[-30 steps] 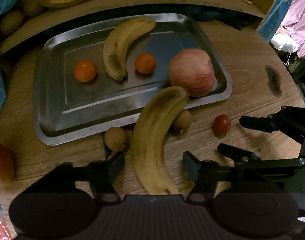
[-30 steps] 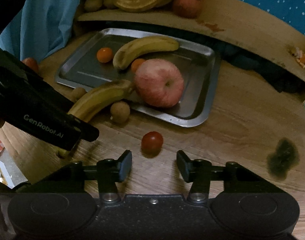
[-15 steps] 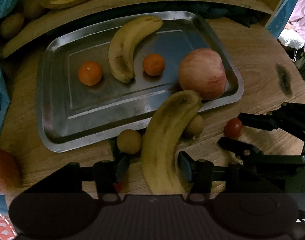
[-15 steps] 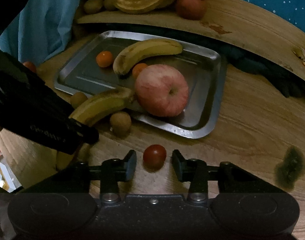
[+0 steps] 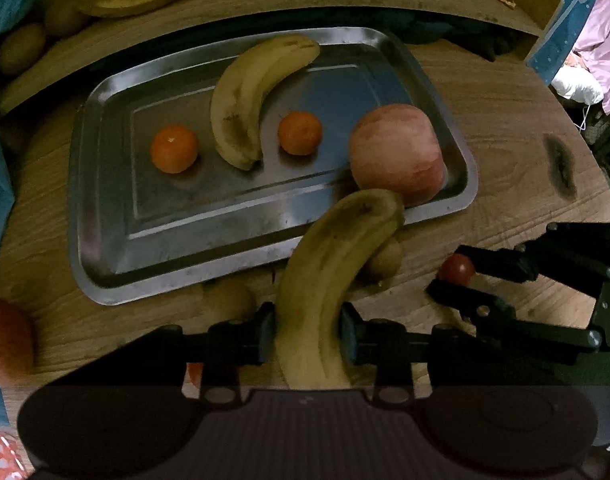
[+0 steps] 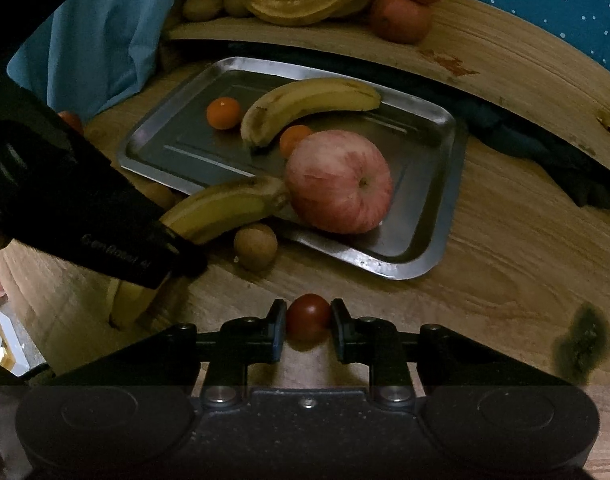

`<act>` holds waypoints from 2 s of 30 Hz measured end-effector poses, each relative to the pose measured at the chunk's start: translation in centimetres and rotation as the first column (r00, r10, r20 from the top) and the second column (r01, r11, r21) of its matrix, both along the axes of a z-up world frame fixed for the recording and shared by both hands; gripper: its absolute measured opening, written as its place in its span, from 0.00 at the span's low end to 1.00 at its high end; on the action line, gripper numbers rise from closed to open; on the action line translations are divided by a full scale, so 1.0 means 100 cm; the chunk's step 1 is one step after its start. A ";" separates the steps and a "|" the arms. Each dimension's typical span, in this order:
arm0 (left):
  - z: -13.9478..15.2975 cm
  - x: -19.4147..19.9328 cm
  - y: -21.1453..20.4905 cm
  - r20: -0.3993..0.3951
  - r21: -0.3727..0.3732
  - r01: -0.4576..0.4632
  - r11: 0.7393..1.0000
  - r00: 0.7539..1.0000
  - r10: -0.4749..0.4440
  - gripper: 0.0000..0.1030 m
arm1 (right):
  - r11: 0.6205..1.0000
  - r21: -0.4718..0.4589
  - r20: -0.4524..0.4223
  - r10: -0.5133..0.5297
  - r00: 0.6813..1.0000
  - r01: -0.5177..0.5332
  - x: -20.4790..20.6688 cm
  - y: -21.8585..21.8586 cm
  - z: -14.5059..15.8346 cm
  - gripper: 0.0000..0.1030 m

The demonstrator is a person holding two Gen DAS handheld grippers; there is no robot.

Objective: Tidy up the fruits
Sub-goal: 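Carry the banana with the left gripper over the tray while the right gripper carries the tomato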

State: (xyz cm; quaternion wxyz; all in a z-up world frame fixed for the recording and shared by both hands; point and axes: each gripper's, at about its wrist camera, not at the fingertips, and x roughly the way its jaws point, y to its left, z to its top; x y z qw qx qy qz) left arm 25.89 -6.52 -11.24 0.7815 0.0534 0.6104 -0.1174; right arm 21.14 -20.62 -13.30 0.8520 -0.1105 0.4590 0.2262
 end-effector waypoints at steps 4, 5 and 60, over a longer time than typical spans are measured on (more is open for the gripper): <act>0.000 -0.002 0.003 -0.001 -0.025 -0.007 1.000 1.000 0.007 0.36 | 1.000 0.005 -0.007 0.001 1.000 -0.001 -0.002 -0.002 0.000 0.24; 0.000 -0.003 0.004 -0.005 -0.040 -0.014 0.999 1.000 0.013 0.36 | 1.000 0.006 -0.008 0.000 1.000 0.000 -0.004 -0.002 0.000 0.24; 0.027 -0.009 0.042 0.081 -0.111 -0.108 0.988 0.990 0.117 0.36 | 1.000 0.024 -0.008 0.013 1.000 -0.013 0.003 0.003 0.006 0.22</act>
